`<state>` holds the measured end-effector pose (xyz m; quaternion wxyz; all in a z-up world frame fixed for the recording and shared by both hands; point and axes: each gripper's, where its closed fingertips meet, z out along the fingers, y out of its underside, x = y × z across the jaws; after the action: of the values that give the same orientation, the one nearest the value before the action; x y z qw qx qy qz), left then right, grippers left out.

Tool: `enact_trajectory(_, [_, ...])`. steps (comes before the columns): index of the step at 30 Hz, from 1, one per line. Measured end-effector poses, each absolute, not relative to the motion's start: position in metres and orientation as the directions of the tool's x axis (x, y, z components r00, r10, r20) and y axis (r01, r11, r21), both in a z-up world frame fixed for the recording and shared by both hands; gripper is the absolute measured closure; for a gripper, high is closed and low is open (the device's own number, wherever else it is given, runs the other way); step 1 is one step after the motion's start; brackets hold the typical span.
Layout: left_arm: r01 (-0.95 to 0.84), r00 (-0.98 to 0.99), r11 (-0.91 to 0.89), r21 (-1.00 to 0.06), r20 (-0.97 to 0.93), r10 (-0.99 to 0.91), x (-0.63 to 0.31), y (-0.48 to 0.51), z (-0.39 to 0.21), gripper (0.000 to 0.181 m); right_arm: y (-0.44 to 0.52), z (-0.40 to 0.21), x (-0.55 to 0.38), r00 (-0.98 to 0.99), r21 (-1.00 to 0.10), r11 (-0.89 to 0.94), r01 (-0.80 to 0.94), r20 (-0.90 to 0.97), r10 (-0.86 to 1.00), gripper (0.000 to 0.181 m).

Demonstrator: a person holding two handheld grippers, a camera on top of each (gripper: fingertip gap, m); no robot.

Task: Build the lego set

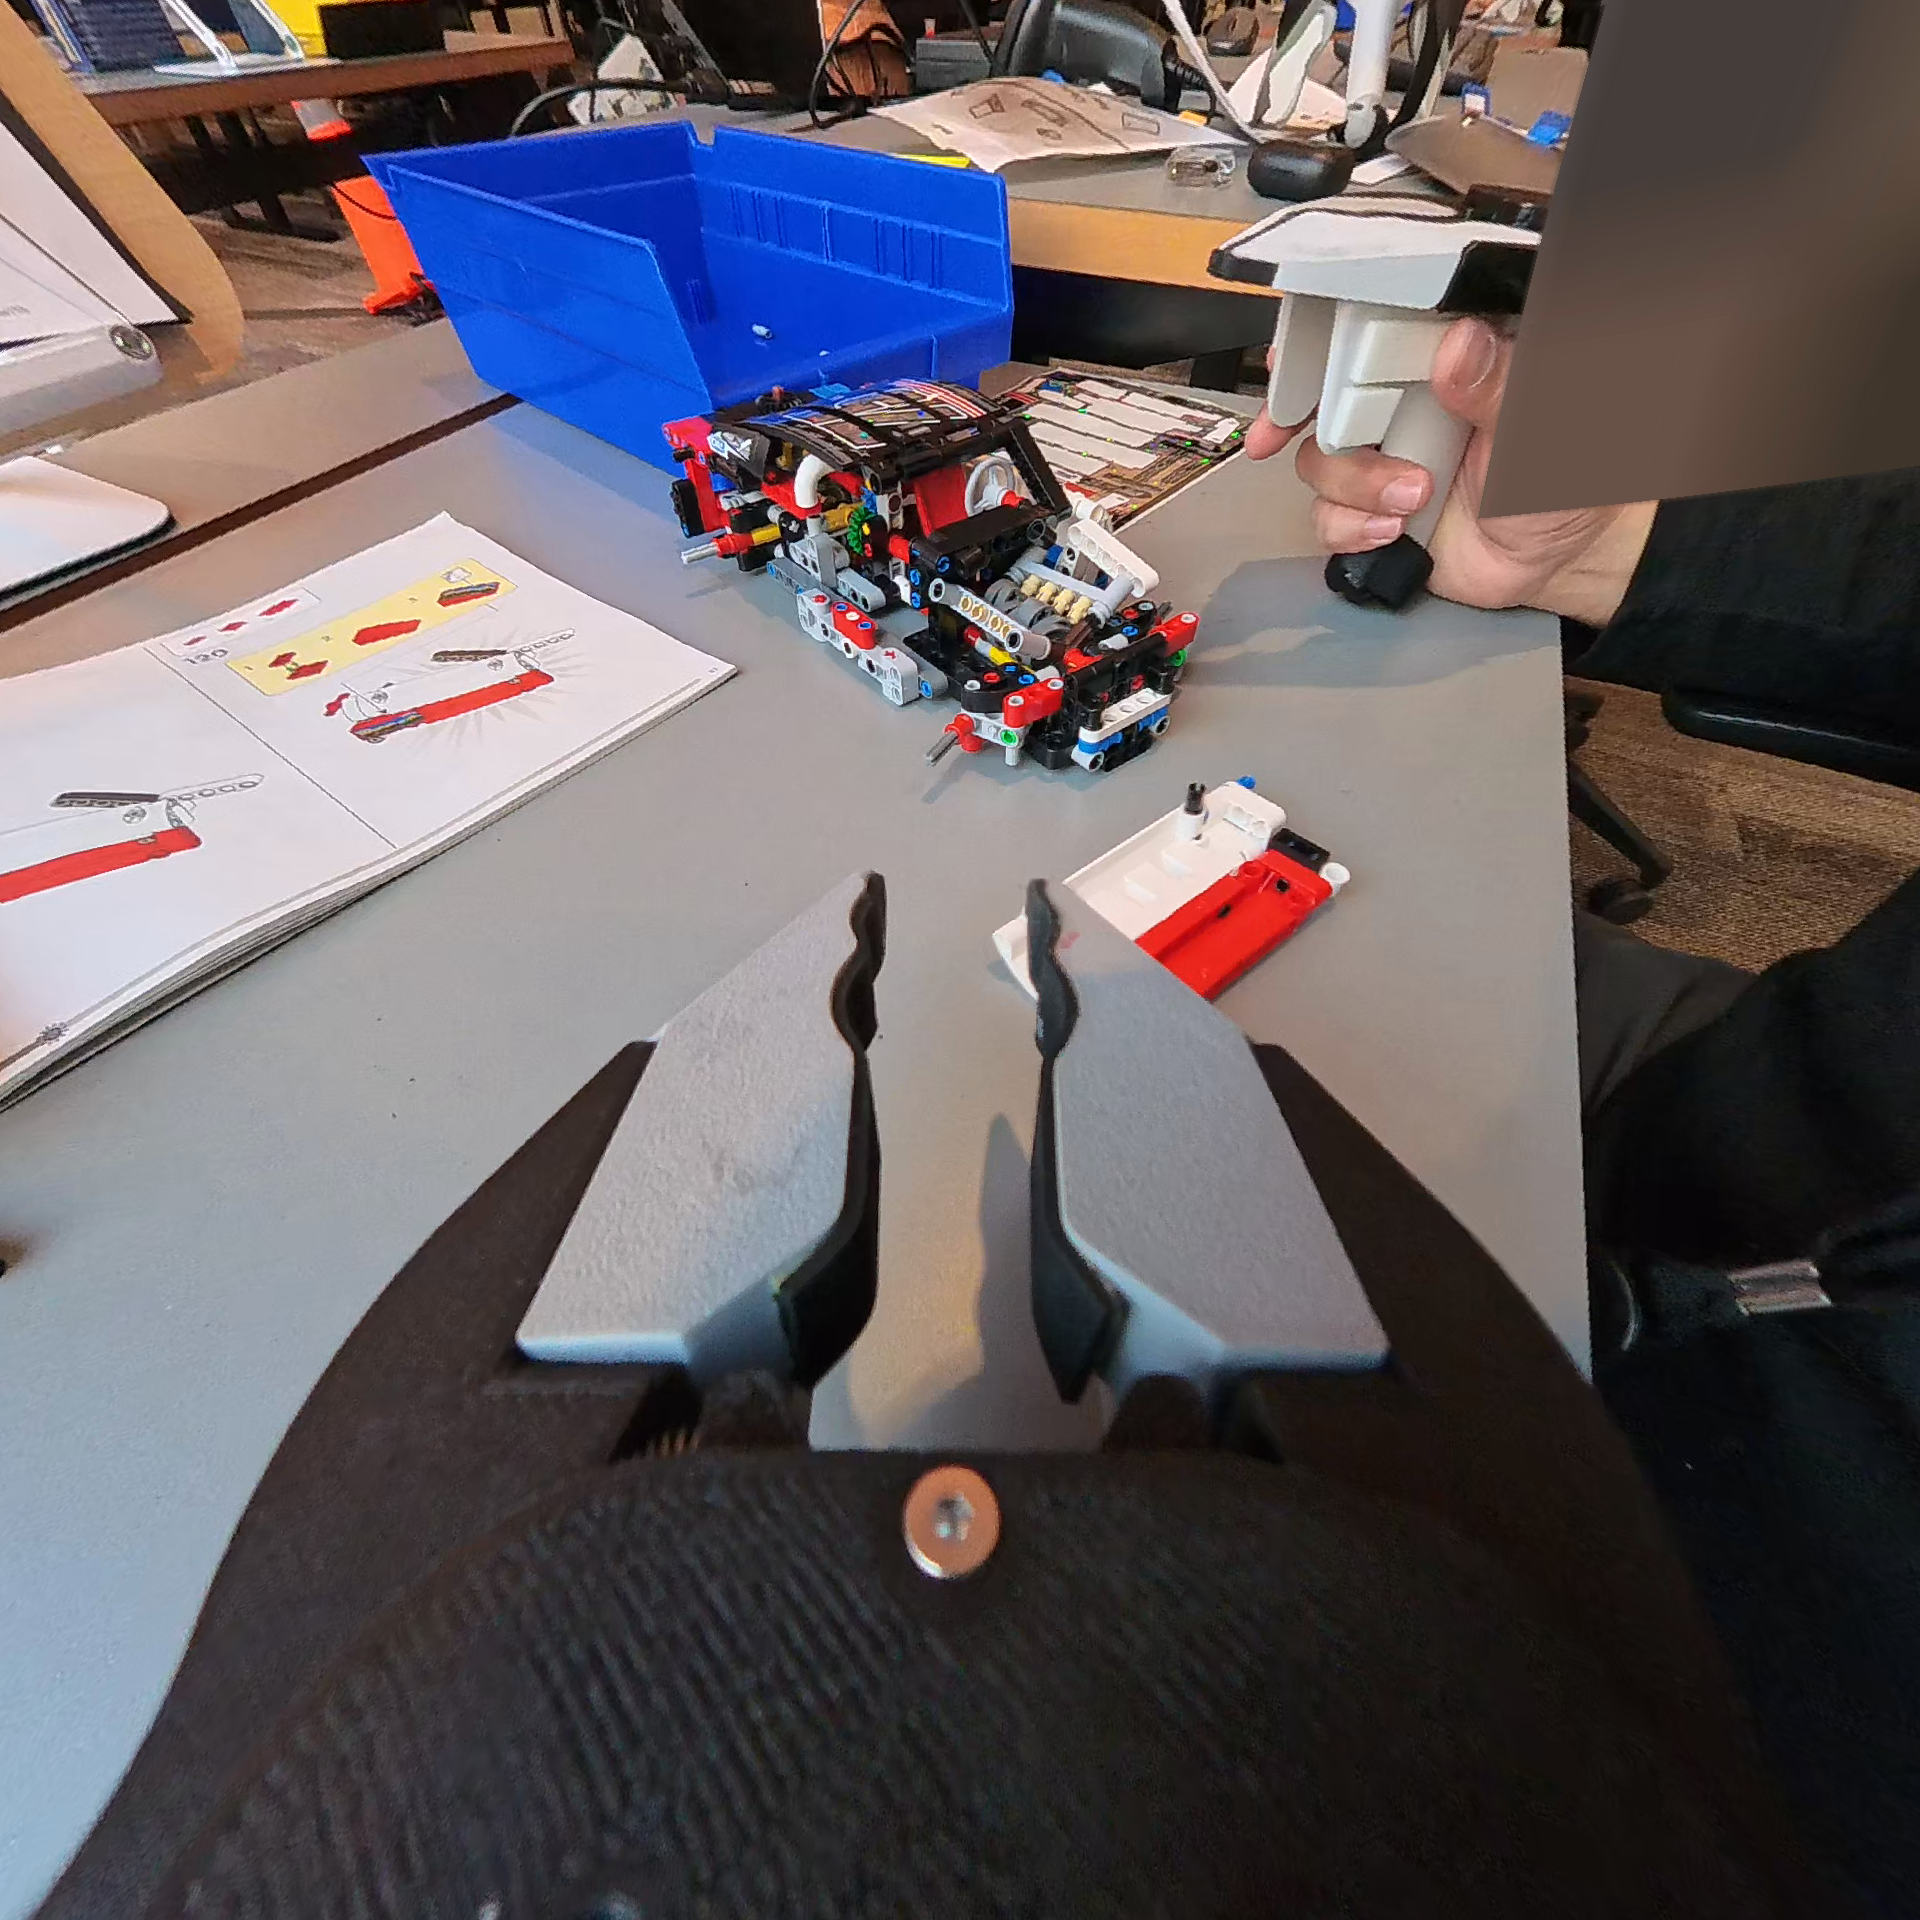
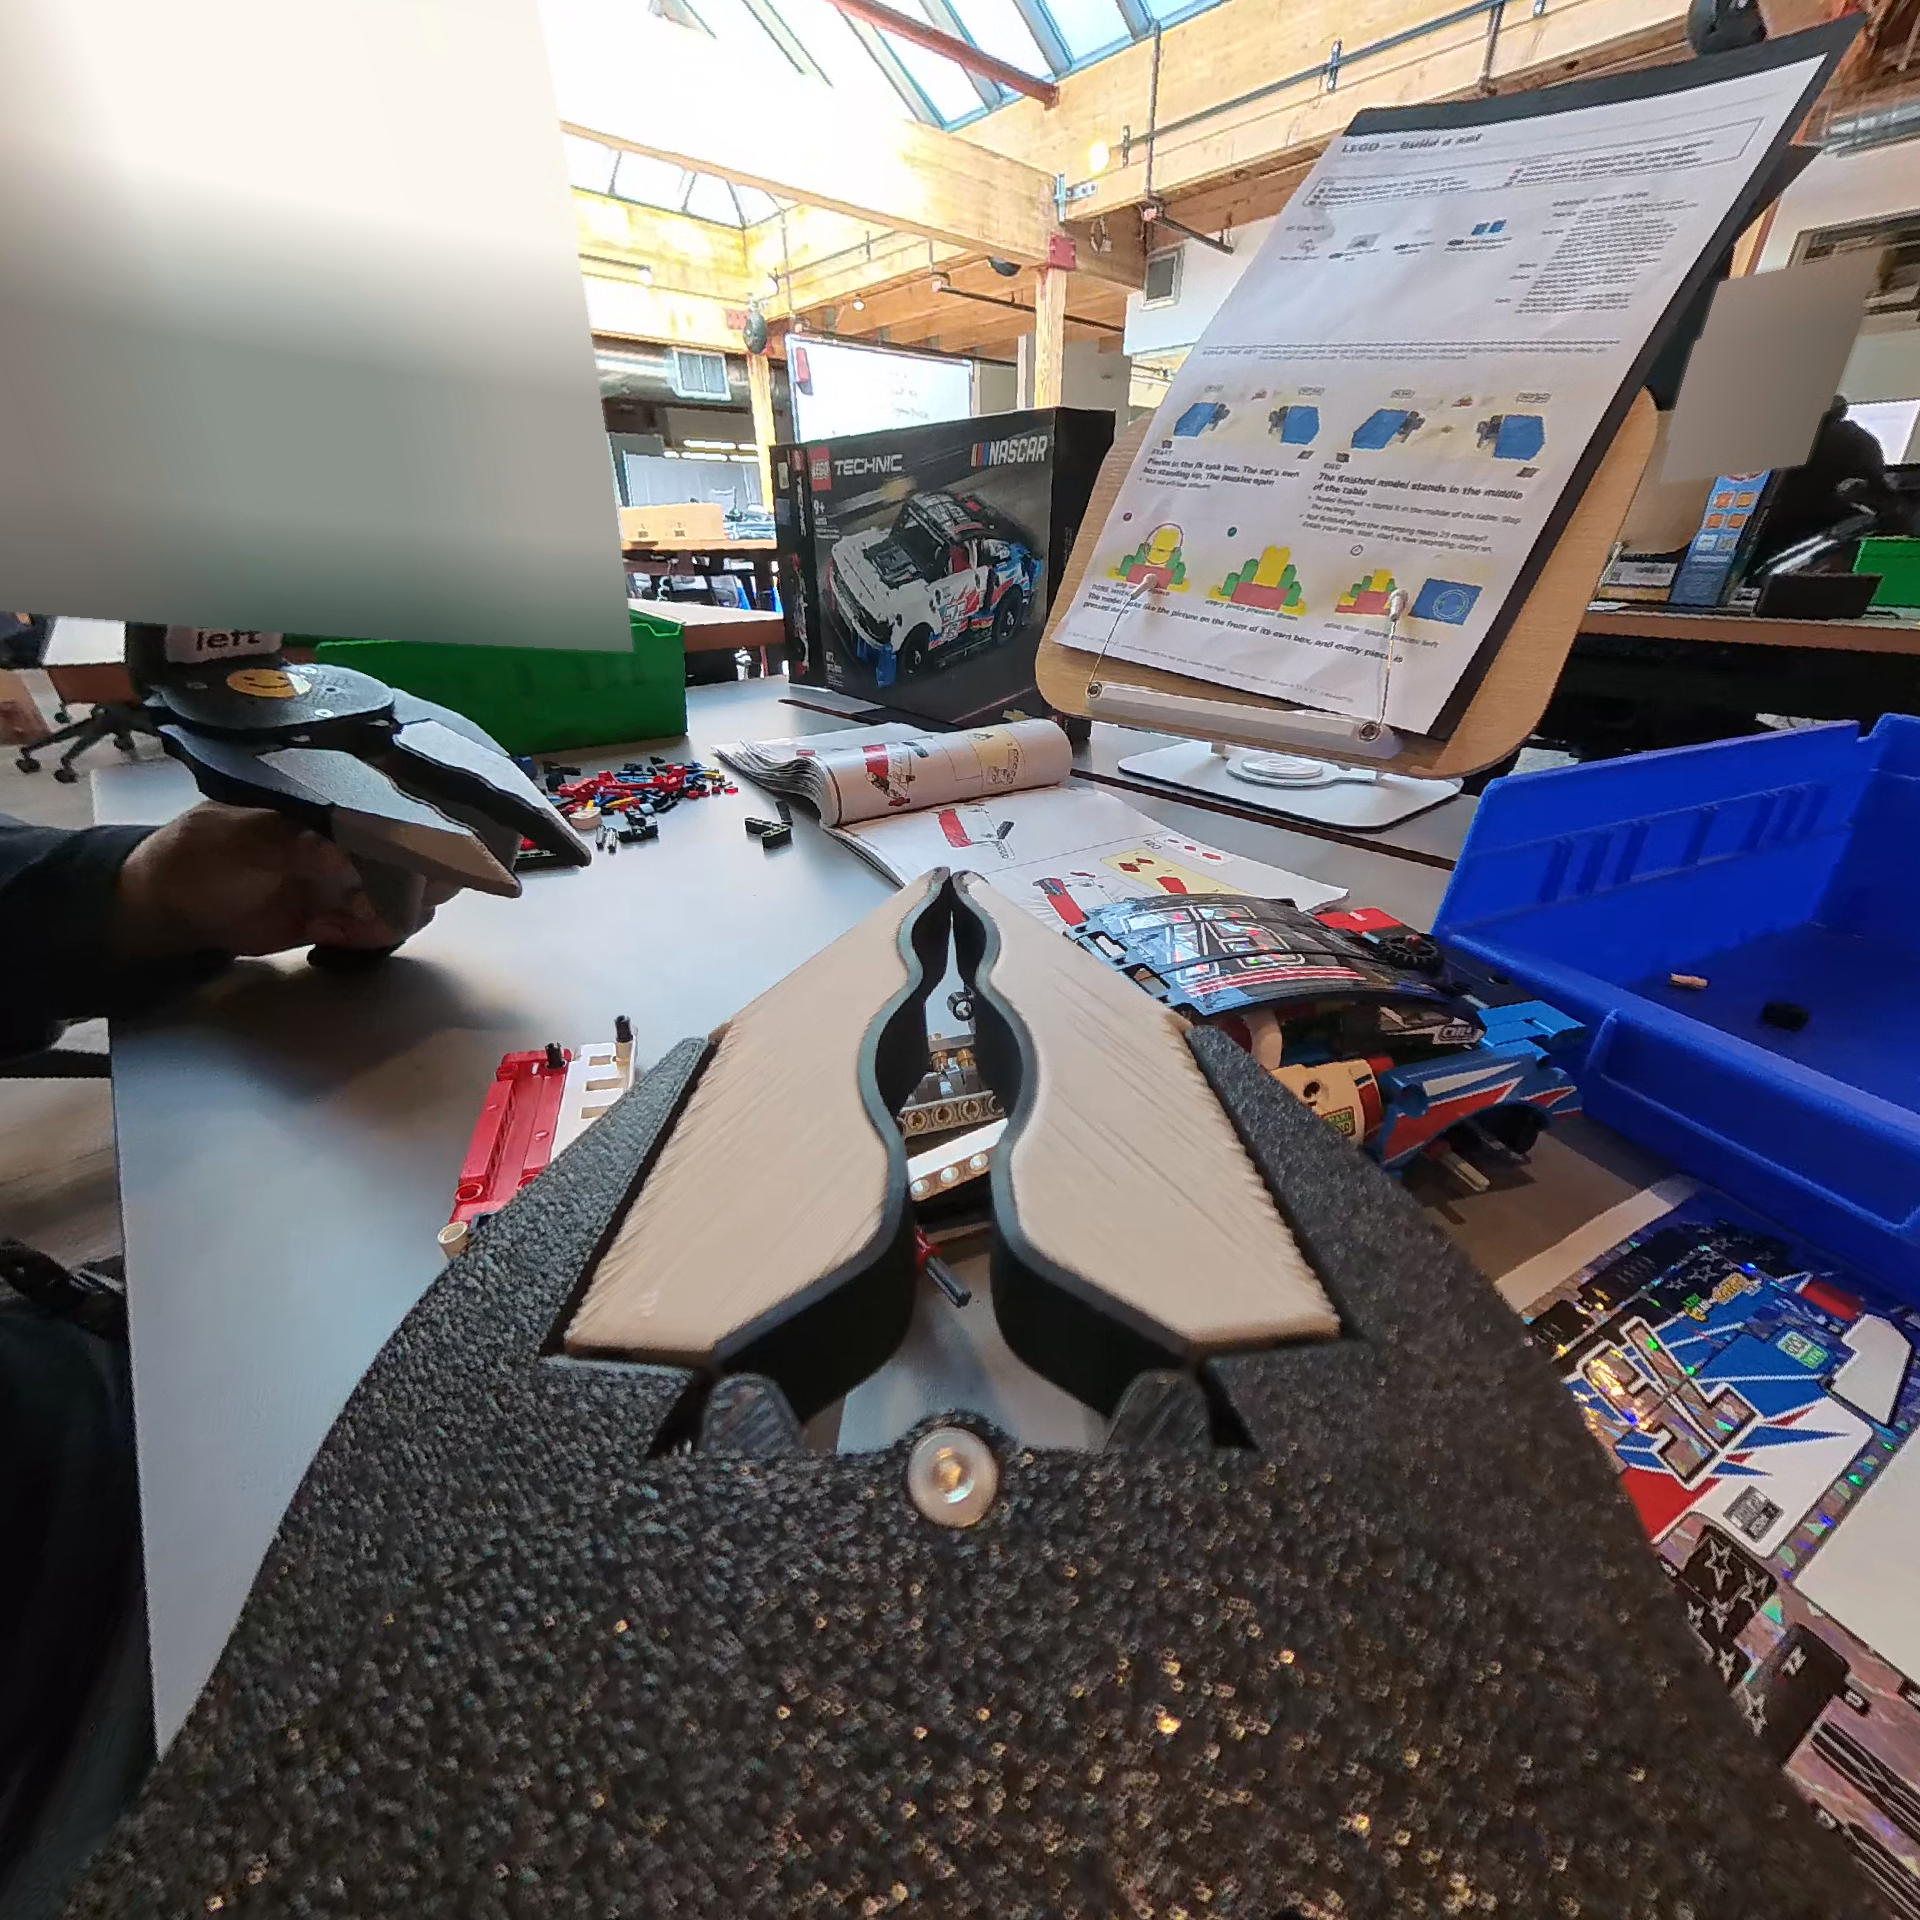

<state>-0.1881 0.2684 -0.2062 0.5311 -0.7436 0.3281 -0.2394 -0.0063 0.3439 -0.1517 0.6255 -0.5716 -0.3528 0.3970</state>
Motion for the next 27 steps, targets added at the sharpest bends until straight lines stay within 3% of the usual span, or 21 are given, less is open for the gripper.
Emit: enact_trajectory(27, [-0.362,0.773,-0.327,-0.873,-0.085,-0.629,-0.197,0.283,-0.232,0.168,0.339,-0.148,-0.004,0.454,-0.991,0.087,-0.104,0.030,0.891,0.181])
